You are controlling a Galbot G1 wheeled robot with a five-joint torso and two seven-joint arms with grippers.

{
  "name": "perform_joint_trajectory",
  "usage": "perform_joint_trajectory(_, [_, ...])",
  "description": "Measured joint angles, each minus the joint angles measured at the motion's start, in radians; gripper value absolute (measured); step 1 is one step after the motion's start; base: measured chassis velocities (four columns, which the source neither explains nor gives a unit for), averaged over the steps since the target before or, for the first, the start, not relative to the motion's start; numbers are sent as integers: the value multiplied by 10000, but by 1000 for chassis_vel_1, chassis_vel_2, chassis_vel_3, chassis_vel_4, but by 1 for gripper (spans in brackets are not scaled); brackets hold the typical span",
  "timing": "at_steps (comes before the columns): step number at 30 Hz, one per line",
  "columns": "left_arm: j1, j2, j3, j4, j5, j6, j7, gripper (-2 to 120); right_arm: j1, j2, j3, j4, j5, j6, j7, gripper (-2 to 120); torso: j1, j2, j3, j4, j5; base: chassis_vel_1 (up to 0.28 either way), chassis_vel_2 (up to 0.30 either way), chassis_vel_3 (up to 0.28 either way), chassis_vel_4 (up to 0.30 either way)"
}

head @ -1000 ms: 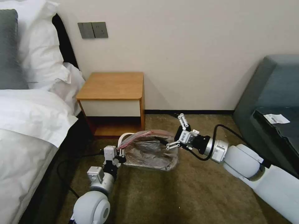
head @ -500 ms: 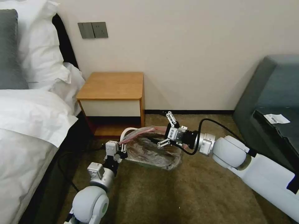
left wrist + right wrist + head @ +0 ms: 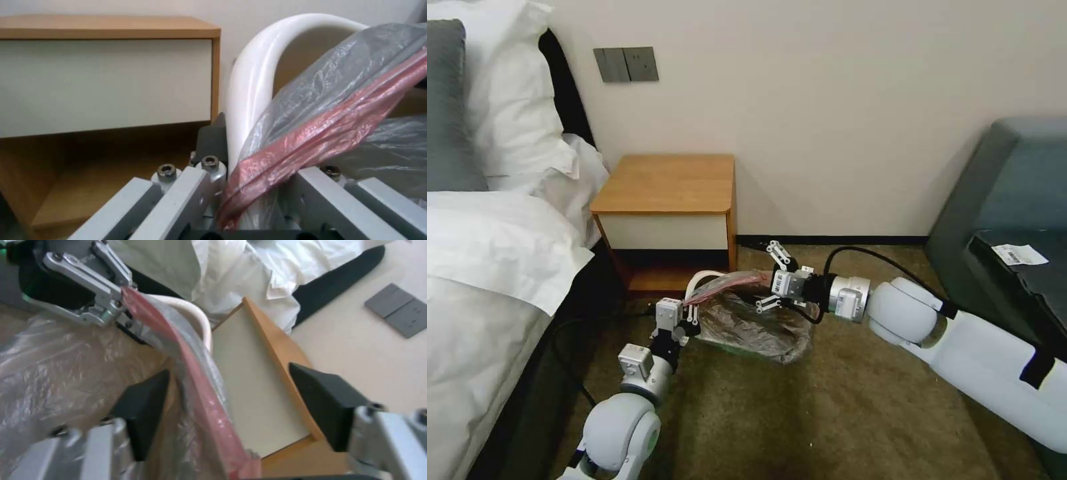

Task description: Pick up the garbage bag from the table and place it over the trash can.

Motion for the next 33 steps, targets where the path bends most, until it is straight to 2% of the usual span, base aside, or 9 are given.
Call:
perform_joint_trajectory(1, [0, 0, 0, 0, 0, 0, 0, 6, 0, 0, 0, 0, 0, 0, 0, 69, 0, 0, 0, 0, 0, 0, 0, 0, 0])
perform_joint_trajectory(4, [27, -6, 4, 94, 117, -49, 6, 6, 5, 35, -31, -11, 8, 0, -15, 55, 0, 0, 0, 0, 0, 0, 0, 0, 0])
perform_joint_trajectory(6, [24, -6, 6, 116, 131, -58, 6, 6, 5, 35, -31, 5, 24, 0, -17, 52, 0, 0, 0, 0, 0, 0, 0, 0, 0])
perform_joint_trajectory(8, [1, -3, 12, 140, 137, -59, 7, 6, 5, 35, -38, 45, 52, 0, -25, 41, 0, 0, 0, 0, 0, 0, 0, 0, 0])
perform_joint_trajectory(13, [-21, -4, 37, 153, 137, -60, 7, 6, 15, 42, -86, 66, 94, 0, -26, 28, 0, 0, -1, 0, 0, 0, 0, 0, 0])
perform_joint_trajectory(15, [-22, -17, 42, 159, 137, -60, 7, 6, 27, 64, -153, 70, 128, -3, -14, 16, 0, 0, -1, 0, 0, 0, 0, 0, 0])
perform_joint_trajectory(17, [-21, -23, 43, 160, 138, -60, 7, 6, 35, 73, -183, 69, 132, -3, -10, 13, 0, 0, 0, 0, 0, 0, 0, 0, 0])
perform_joint_trajectory(19, [-11, -25, 45, 160, 138, -59, 8, 6, 63, 114, -251, 56, 144, -7, 6, 2, 0, 0, -1, 0, 0, 0, 0, 0, 0])
perform_joint_trajectory(33, [141, 38, 67, 170, 585, -210, 135, 6, 608, 431, -509, -167, 407, -21, 230, 0, 0, 0, 0, 0, 0, 0, 0, 0, 0])
